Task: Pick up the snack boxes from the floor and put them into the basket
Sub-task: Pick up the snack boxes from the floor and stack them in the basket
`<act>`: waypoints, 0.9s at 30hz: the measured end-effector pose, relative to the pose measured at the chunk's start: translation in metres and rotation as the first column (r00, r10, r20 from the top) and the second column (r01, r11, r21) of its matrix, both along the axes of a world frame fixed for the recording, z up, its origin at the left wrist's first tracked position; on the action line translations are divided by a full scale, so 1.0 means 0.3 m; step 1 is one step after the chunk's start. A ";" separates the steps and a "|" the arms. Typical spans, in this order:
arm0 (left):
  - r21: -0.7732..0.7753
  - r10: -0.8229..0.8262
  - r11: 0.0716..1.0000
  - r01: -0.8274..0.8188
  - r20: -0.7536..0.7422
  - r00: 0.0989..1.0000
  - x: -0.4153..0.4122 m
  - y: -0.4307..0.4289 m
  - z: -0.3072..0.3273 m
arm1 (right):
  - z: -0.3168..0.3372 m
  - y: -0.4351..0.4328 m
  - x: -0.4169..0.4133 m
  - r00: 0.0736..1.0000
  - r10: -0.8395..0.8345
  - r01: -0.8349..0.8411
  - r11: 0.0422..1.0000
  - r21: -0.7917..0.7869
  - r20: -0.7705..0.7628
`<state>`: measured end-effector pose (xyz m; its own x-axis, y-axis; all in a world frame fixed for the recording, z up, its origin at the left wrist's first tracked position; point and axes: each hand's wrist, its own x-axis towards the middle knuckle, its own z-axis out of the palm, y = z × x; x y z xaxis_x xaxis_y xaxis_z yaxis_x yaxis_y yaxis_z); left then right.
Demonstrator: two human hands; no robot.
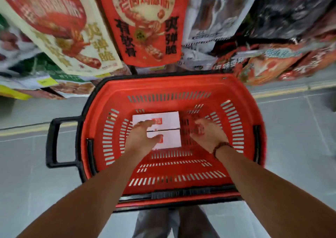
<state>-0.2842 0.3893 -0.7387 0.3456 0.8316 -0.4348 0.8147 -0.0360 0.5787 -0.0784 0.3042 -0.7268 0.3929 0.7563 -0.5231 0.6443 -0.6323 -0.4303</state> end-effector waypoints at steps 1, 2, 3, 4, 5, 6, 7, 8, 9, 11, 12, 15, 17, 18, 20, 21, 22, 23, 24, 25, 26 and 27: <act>0.011 -0.023 1.000 0.023 0.025 0.999 0.013 0.009 0.059 | 0.064 -0.019 0.017 1.000 -0.012 0.012 1.000 0.004 -0.001; 0.023 -0.057 0.998 0.055 0.051 0.997 0.028 0.019 0.128 | 0.130 -0.036 0.036 1.000 -0.030 0.031 0.999 0.012 -0.004; 0.038 -0.090 0.995 0.087 0.075 0.993 0.045 0.032 0.203 | 0.200 -0.051 0.054 0.998 -0.055 0.055 0.998 0.033 -0.002; 0.051 -0.124 0.992 0.119 0.101 0.987 0.064 0.044 0.274 | 0.271 -0.068 0.072 0.996 -0.086 0.086 0.995 0.053 -0.005; 0.067 -0.157 0.986 0.150 0.123 0.980 0.083 0.050 0.343 | 0.345 -0.090 0.086 0.993 -0.116 0.116 0.991 0.069 -0.009; 0.081 -0.184 0.981 0.174 0.132 0.974 0.107 0.054 0.412 | 0.417 -0.112 0.098 0.990 -0.143 0.143 0.986 0.082 -0.009; 0.093 -0.201 0.978 0.189 0.146 0.969 0.136 0.051 0.483 | 0.491 -0.136 0.106 0.985 -0.172 0.171 0.980 0.099 -0.006; 0.098 -0.212 0.975 0.198 0.171 0.962 0.169 0.041 0.549 | 0.565 -0.164 0.114 0.976 -0.219 0.218 0.968 0.122 -0.004; 0.101 -0.224 0.973 0.207 0.209 0.952 0.208 0.026 0.611 | 0.633 -0.197 0.123 0.961 -0.276 0.274 0.950 0.150 -0.008; 0.118 -0.267 0.963 0.243 0.278 0.923 0.298 -0.027 0.728 | 0.753 -0.271 0.140 0.929 -0.370 0.368 0.908 0.199 -0.031; 0.130 -0.305 0.952 0.278 0.303 0.903 0.346 -0.057 0.782 | 0.807 -0.311 0.153 0.919 -0.393 0.390 0.895 0.217 -0.030; 0.168 -0.454 0.891 0.422 0.335 0.826 0.490 -0.165 0.917 | 0.946 -0.462 0.206 0.879 -0.476 0.461 0.844 0.275 -0.010; 0.189 -0.534 0.845 0.500 0.364 0.763 0.592 -0.247 1.002 | 1.028 -0.588 0.255 0.840 -0.542 0.514 0.801 0.307 0.008; 0.213 -0.564 0.825 0.524 0.379 0.734 0.644 -0.291 1.047 | 1.065 -0.653 0.282 0.821 -0.570 0.536 0.782 0.317 0.017; 0.252 -0.623 0.781 0.572 0.388 0.679 0.753 -0.389 1.117 | 1.120 -0.801 0.343 0.777 -0.628 0.578 0.739 0.347 0.043; 0.261 -0.649 0.759 0.597 0.384 0.657 0.805 -0.445 1.139 | 1.142 -0.881 0.370 0.747 -0.663 0.604 0.710 0.360 0.054; 0.260 -0.669 0.740 0.621 0.379 0.639 0.859 -0.503 1.153 | 1.159 -0.963 0.399 0.715 -0.697 0.633 0.681 0.369 0.057; 0.264 -0.689 0.720 0.642 0.380 0.617 0.915 -0.563 1.161 | 1.172 -1.044 0.428 0.687 -0.724 0.659 0.656 0.369 0.061; 0.265 -0.706 0.702 0.661 0.380 0.598 0.974 -0.625 1.161 | 1.181 -1.129 0.457 0.658 -0.750 0.686 0.631 0.363 0.062; 0.266 -0.722 0.682 0.681 0.387 0.573 1.030 -0.693 1.160 | 1.182 -1.213 0.485 0.624 -0.779 0.717 0.598 0.359 0.050; 0.262 -0.737 0.663 0.701 0.391 0.551 1.088 -0.765 1.159 | 1.182 -1.299 0.512 0.583 -0.812 0.750 0.553 0.362 0.031; 0.254 -0.750 0.644 0.722 0.394 0.531 1.142 -0.848 1.157 | 1.177 -1.388 0.535 0.537 -0.843 0.782 0.503 0.367 0.011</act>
